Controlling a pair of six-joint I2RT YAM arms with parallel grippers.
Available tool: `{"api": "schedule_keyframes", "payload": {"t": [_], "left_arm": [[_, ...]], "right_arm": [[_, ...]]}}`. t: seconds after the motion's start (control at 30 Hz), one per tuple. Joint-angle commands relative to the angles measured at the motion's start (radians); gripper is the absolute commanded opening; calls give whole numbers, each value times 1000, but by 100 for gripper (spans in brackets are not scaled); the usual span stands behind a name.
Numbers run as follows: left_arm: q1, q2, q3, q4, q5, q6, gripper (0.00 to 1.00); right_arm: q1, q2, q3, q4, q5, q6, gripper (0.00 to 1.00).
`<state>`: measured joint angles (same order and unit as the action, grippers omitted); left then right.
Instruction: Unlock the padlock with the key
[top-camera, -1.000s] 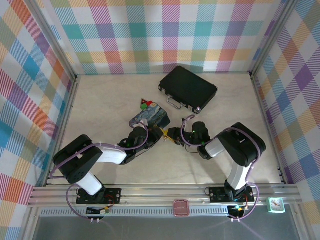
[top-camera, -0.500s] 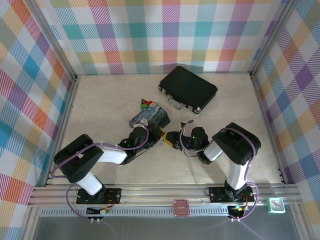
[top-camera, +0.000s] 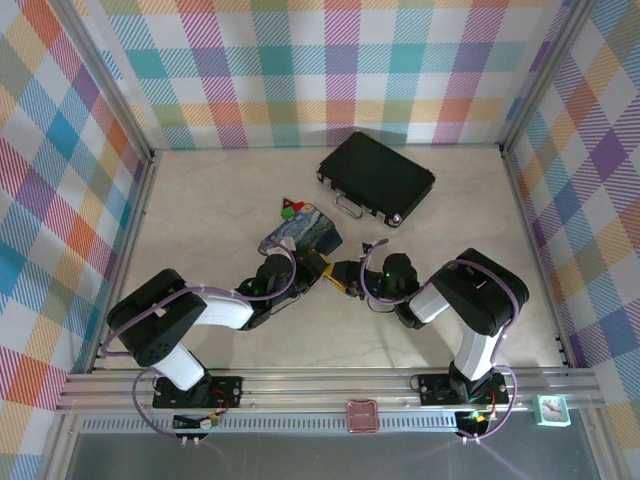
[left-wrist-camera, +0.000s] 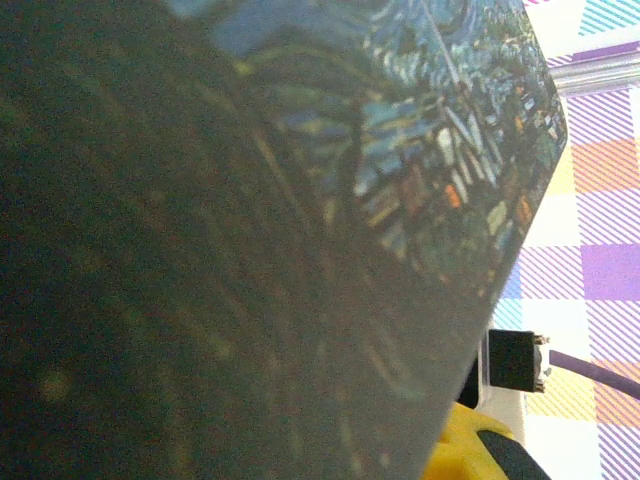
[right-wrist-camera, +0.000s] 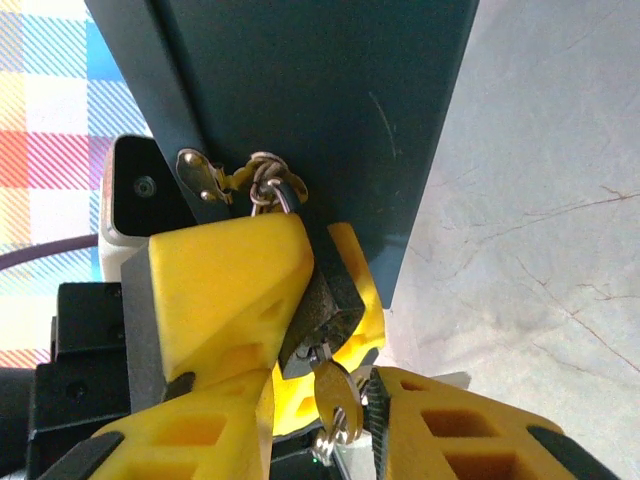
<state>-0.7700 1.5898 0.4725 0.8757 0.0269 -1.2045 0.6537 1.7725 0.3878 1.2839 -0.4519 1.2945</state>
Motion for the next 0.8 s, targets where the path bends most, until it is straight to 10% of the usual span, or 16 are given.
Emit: {"api": "schedule_keyframes", "payload": {"t": [0.0, 0.37, 0.77], "left_arm": [[-5, -34, -21, 57, 5, -17, 0], [-7, -14, -21, 96, 25, -10, 0], [-21, 198, -72, 481, 36, 113, 0]], "right_arm": [[-5, -46, 21, -29, 16, -37, 29], [-9, -74, 43, -71, 14, -7, 0], [-37, -99, 242, 123, -3, 757, 0]]}}
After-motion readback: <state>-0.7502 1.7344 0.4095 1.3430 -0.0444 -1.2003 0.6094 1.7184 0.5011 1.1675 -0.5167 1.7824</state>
